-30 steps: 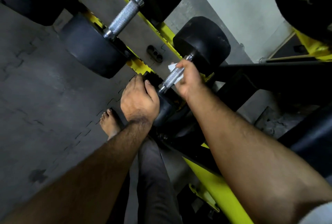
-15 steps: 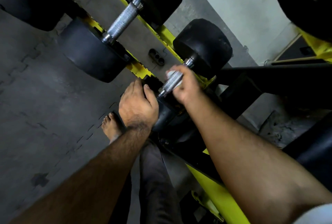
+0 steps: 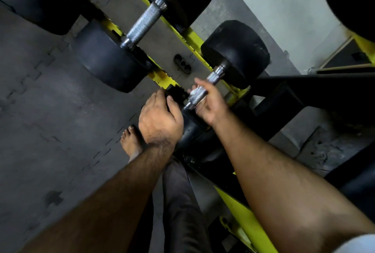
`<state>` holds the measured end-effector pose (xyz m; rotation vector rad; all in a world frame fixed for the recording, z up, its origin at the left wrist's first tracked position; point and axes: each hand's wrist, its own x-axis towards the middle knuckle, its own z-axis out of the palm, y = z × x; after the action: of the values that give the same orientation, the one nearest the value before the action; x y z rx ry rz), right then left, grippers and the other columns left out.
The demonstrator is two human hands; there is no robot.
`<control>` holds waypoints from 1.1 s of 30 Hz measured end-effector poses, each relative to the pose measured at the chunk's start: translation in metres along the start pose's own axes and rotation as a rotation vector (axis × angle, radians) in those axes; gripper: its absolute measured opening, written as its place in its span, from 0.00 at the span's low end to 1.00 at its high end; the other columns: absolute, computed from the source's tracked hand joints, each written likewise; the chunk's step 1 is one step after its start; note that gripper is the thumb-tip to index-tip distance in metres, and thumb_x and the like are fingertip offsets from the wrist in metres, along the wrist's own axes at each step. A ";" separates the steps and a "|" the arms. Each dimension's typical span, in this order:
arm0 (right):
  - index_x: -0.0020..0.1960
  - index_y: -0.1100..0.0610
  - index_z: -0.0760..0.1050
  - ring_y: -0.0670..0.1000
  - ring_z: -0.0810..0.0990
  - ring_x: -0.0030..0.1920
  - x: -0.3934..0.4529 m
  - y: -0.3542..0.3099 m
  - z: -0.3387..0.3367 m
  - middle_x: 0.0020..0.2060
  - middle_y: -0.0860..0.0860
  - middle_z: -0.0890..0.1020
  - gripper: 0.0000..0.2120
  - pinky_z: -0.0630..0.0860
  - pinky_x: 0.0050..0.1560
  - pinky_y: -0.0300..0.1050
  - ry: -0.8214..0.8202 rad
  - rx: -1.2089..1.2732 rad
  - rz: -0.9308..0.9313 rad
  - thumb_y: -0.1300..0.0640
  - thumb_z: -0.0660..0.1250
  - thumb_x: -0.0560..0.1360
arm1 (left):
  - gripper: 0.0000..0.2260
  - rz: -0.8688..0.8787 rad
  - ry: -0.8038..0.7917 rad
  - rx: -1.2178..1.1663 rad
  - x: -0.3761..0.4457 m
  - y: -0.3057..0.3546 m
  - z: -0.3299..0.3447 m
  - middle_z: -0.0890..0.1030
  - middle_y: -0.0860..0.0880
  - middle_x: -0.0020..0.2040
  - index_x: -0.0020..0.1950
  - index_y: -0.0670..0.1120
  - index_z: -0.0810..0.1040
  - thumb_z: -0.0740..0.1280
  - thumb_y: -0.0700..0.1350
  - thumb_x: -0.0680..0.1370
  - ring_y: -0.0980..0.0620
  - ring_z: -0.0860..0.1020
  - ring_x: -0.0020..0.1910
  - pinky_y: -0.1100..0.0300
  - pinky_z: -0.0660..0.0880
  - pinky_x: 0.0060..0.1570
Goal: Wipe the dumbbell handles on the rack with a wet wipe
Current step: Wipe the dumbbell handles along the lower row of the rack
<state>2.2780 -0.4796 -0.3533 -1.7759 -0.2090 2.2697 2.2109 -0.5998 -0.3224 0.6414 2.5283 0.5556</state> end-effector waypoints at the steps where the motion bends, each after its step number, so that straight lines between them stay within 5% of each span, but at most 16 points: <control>1: 0.40 0.55 0.74 0.46 0.79 0.29 -0.002 0.002 0.000 0.28 0.48 0.77 0.09 0.77 0.34 0.39 -0.016 -0.039 0.054 0.59 0.65 0.79 | 0.23 0.000 0.002 0.002 0.000 0.001 0.000 0.82 0.47 0.60 0.65 0.44 0.78 0.51 0.53 0.80 0.46 0.79 0.59 0.49 0.77 0.55; 11: 0.39 0.53 0.72 0.48 0.77 0.32 0.006 0.010 -0.007 0.29 0.48 0.74 0.09 0.79 0.38 0.39 -0.138 0.116 0.011 0.50 0.70 0.69 | 0.22 0.012 0.005 0.016 0.000 0.001 -0.002 0.82 0.47 0.59 0.65 0.44 0.77 0.52 0.53 0.80 0.47 0.79 0.57 0.51 0.77 0.55; 16: 0.36 0.53 0.71 0.45 0.71 0.31 0.011 -0.027 -0.001 0.28 0.46 0.69 0.11 0.73 0.55 0.46 -0.085 0.240 -0.110 0.57 0.66 0.77 | 0.23 0.011 0.009 0.008 0.000 0.002 -0.001 0.82 0.48 0.59 0.65 0.44 0.77 0.52 0.53 0.80 0.47 0.79 0.57 0.51 0.77 0.53; 28: 0.39 0.55 0.73 0.45 0.76 0.31 0.003 -0.012 0.010 0.28 0.47 0.76 0.10 0.75 0.45 0.42 0.134 0.008 -0.160 0.58 0.66 0.79 | 0.23 0.008 -0.023 0.033 0.001 -0.001 -0.002 0.82 0.49 0.57 0.64 0.45 0.77 0.51 0.54 0.80 0.47 0.79 0.55 0.50 0.77 0.51; 31: 0.41 0.57 0.75 0.48 0.81 0.30 -0.013 0.007 0.003 0.30 0.50 0.81 0.11 0.78 0.34 0.39 0.087 -0.226 0.028 0.52 0.68 0.78 | 0.23 0.002 -0.030 0.043 0.002 0.000 -0.003 0.82 0.48 0.55 0.62 0.44 0.78 0.51 0.54 0.80 0.47 0.79 0.54 0.50 0.77 0.49; 33: 0.46 0.58 0.79 0.51 0.85 0.37 -0.015 0.006 -0.001 0.37 0.52 0.84 0.13 0.81 0.39 0.42 0.078 -0.353 0.097 0.47 0.70 0.76 | 0.22 0.003 -0.024 0.034 0.001 0.001 -0.003 0.82 0.48 0.54 0.62 0.44 0.78 0.51 0.53 0.80 0.46 0.79 0.53 0.51 0.76 0.49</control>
<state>2.2816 -0.4893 -0.3406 -2.0818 -0.5490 2.3378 2.2091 -0.5994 -0.3198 0.6602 2.5195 0.5038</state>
